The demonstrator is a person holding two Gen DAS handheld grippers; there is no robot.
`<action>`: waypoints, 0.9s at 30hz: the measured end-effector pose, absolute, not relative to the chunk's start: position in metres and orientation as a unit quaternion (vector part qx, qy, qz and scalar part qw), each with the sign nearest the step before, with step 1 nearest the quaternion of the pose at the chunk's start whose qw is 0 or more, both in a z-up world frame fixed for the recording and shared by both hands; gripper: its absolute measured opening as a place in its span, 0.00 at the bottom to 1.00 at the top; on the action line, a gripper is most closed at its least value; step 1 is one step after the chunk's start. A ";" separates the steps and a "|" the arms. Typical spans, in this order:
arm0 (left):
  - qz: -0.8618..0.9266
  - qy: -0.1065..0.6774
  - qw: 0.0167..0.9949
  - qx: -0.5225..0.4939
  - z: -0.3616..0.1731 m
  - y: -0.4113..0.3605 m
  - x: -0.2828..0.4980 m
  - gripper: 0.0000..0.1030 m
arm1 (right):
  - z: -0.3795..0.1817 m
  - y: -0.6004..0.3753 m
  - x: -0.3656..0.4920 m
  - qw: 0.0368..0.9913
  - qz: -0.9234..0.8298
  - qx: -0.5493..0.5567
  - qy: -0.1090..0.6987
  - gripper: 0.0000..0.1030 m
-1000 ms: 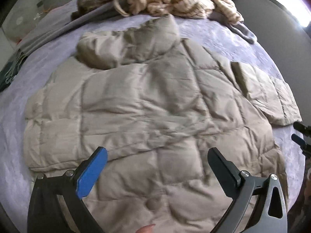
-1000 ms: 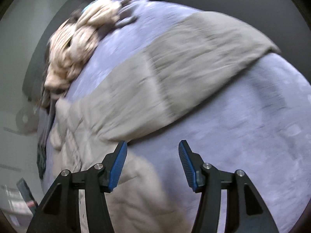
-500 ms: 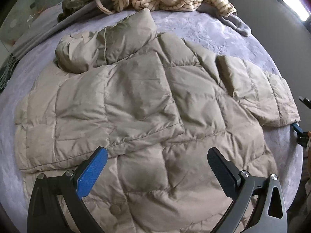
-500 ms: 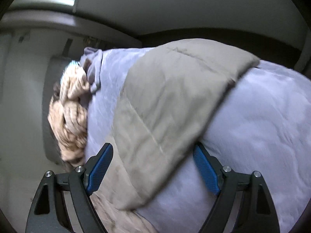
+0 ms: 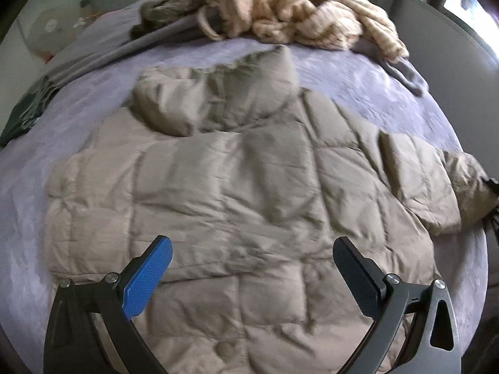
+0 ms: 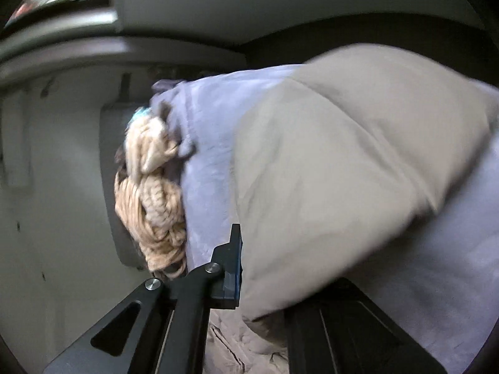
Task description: Fold large clothes
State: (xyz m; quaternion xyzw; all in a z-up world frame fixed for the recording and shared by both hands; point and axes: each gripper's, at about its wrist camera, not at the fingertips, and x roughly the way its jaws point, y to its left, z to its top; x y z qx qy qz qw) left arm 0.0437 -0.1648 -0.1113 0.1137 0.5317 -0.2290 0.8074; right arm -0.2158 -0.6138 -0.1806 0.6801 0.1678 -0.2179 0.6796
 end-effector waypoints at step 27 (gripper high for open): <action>-0.152 0.521 0.838 0.060 -0.136 -0.037 0.107 1.00 | -0.211 -0.260 0.072 0.851 -0.008 0.094 0.517 0.07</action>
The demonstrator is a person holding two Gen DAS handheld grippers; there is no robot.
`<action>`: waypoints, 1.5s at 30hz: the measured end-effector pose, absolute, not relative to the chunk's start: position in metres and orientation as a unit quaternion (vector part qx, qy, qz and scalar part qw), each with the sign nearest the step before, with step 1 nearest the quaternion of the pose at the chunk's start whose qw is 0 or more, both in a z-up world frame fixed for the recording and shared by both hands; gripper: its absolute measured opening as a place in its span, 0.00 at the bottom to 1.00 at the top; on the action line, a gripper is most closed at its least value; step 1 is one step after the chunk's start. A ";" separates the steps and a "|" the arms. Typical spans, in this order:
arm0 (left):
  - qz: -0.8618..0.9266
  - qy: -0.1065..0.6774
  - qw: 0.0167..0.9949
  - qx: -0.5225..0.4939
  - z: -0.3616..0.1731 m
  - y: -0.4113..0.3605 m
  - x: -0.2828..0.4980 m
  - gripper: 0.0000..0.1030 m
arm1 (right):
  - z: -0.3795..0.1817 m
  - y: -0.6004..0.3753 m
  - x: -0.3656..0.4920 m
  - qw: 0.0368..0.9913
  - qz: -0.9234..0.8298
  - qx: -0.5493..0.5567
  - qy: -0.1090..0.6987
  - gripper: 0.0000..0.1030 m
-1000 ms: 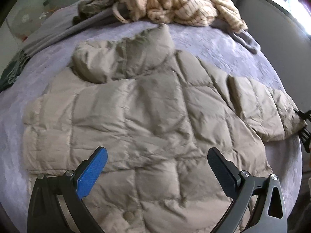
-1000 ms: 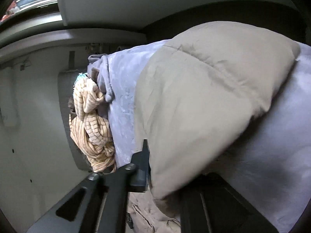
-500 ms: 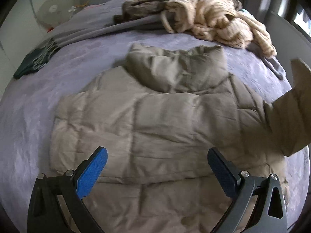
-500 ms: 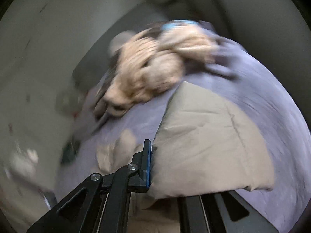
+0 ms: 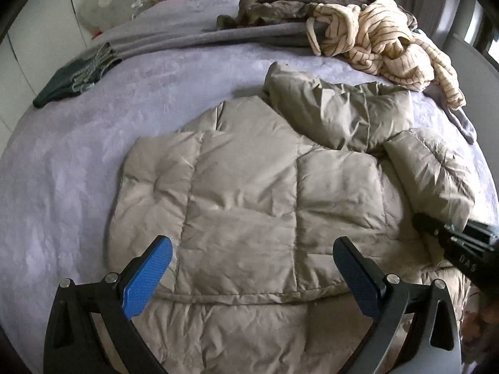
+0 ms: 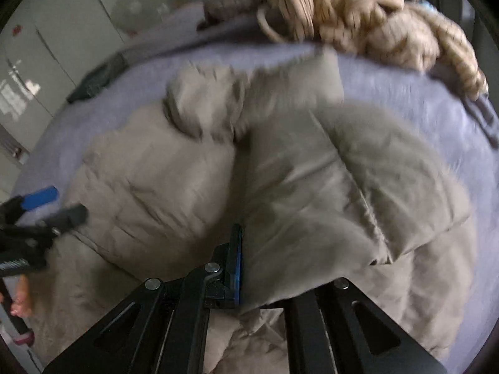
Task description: Fold large clothes
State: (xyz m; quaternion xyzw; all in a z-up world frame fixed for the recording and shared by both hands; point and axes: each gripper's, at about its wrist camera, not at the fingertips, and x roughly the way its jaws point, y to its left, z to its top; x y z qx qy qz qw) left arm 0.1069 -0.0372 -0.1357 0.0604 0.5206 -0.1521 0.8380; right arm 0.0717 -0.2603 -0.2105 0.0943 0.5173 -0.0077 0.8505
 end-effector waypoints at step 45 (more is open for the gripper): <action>-0.293 0.590 0.726 -0.196 -0.161 -0.007 0.150 1.00 | -0.201 -0.297 -0.012 0.776 0.025 0.348 0.526 0.61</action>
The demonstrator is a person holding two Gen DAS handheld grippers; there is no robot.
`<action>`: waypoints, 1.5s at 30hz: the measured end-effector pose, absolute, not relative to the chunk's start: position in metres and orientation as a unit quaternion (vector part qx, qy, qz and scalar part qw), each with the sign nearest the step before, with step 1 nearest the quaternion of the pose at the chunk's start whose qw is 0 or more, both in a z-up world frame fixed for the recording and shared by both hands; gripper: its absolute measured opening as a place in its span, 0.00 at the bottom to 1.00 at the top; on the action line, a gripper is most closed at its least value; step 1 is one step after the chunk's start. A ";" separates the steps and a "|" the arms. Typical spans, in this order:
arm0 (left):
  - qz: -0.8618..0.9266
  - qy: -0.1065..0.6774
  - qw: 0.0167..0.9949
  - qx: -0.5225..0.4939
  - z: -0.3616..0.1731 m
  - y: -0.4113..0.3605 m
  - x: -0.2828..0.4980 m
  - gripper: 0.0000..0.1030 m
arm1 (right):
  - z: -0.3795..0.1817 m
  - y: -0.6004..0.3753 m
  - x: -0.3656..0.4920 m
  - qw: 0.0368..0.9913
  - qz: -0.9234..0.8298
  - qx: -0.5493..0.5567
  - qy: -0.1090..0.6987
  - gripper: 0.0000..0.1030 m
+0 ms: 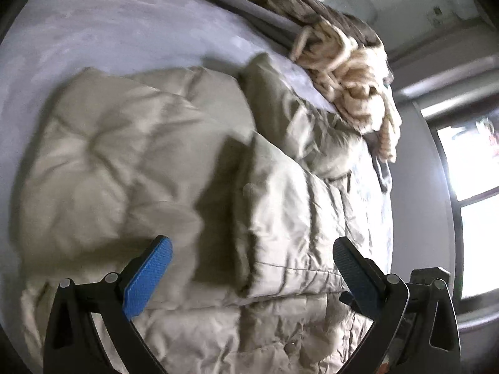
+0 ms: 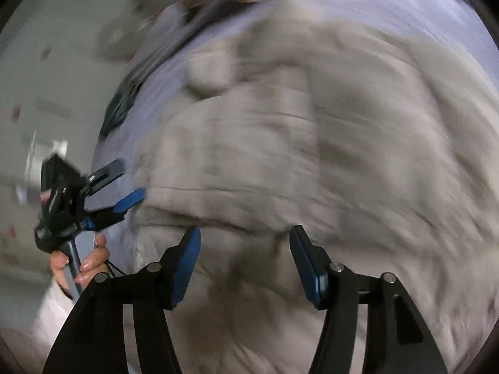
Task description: Fold large clothes
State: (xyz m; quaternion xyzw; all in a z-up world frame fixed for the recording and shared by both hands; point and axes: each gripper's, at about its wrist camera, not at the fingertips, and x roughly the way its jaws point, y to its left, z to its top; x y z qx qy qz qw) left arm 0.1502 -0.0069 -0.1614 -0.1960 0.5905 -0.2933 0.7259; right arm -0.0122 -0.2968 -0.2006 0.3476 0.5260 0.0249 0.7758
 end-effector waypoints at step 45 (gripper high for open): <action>-0.213 0.552 0.806 -0.017 -0.164 -0.045 0.155 0.13 | -0.197 -0.491 -0.039 0.726 -0.099 0.565 0.379 0.29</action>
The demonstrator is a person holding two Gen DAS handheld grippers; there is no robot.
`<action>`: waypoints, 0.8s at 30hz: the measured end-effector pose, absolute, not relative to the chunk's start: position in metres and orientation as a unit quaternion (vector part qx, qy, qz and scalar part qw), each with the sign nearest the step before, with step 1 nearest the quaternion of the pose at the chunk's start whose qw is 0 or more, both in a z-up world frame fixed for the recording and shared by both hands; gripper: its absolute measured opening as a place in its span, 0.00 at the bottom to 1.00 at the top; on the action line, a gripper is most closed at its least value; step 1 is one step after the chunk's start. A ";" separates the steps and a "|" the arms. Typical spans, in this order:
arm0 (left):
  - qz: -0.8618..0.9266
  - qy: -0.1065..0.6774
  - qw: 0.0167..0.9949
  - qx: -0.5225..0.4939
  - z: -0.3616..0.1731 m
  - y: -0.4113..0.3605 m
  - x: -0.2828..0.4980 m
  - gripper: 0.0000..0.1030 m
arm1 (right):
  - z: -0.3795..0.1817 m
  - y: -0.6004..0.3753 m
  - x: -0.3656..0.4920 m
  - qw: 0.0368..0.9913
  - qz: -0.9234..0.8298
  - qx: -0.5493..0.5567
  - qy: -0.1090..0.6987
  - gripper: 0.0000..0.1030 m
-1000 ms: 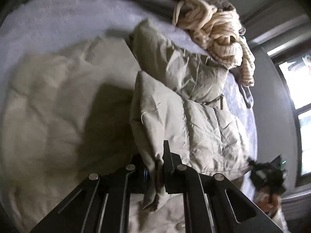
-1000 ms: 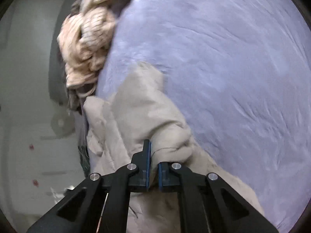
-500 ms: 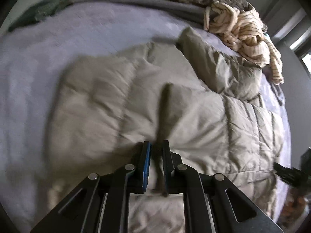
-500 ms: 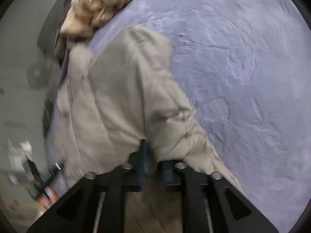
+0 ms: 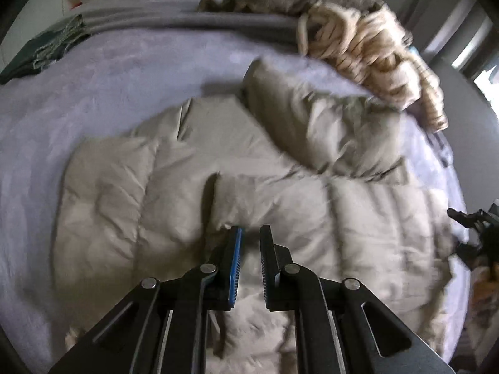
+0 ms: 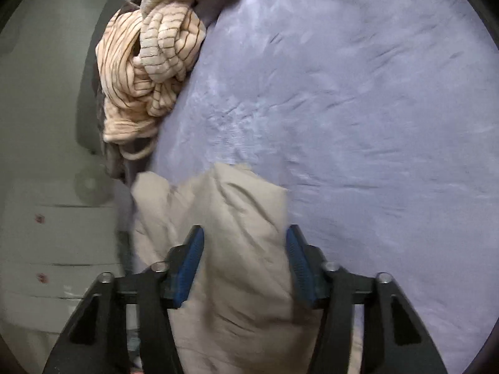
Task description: Fold large clothes
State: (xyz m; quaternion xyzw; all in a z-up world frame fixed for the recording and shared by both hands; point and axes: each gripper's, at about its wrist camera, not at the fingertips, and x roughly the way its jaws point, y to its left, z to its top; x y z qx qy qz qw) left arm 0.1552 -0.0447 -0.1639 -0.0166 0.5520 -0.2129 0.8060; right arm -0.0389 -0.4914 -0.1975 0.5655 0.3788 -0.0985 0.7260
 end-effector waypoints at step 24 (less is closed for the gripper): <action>-0.214 0.553 0.804 0.049 -0.162 -0.028 0.103 0.13 | -0.160 -0.411 -0.080 0.828 -0.168 0.241 0.478 0.12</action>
